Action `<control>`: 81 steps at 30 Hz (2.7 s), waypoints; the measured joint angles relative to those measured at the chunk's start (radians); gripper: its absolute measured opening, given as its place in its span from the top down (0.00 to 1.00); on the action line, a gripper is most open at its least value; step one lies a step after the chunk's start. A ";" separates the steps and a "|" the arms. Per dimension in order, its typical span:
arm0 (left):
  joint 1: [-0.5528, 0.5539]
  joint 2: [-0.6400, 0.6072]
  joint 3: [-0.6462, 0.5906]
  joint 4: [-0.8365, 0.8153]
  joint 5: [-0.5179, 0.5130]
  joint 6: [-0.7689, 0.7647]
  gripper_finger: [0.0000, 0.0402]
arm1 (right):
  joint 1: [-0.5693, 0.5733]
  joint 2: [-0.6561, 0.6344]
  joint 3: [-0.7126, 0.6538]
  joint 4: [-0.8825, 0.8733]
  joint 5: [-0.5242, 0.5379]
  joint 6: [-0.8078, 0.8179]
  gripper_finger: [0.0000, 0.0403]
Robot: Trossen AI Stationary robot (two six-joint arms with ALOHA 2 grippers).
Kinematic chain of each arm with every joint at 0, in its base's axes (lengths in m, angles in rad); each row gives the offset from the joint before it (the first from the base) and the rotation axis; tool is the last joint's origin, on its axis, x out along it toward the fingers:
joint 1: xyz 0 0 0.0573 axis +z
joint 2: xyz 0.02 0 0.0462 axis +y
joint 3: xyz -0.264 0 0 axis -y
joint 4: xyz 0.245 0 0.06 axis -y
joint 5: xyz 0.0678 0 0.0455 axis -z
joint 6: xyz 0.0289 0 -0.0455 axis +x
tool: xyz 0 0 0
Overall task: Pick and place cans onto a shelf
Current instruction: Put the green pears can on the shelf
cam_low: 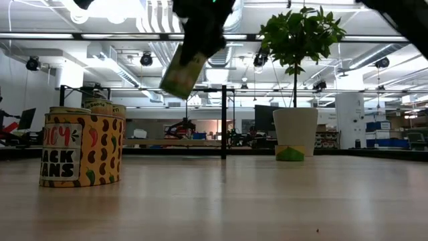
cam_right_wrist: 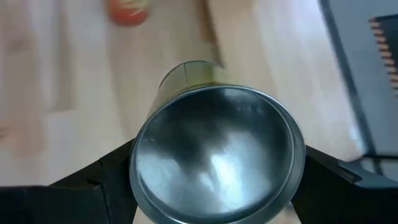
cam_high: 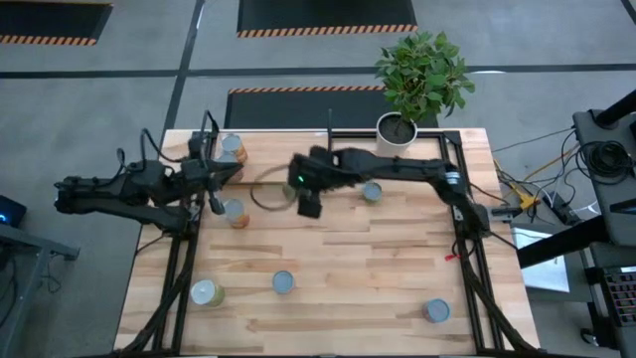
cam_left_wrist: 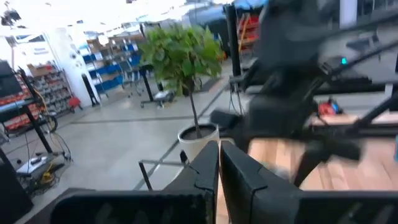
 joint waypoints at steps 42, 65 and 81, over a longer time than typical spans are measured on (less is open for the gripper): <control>0.000 -0.043 -0.020 -0.014 0.000 -0.009 1.00 | -0.204 0.191 0.118 0.217 -0.053 -0.191 0.15; 0.000 0.021 -0.017 0.039 0.000 -0.005 1.00 | -0.192 0.292 0.084 0.465 -0.045 -0.098 0.18; 0.000 0.022 -0.017 0.040 0.000 -0.005 1.00 | -0.194 0.303 0.098 0.489 -0.052 -0.120 0.08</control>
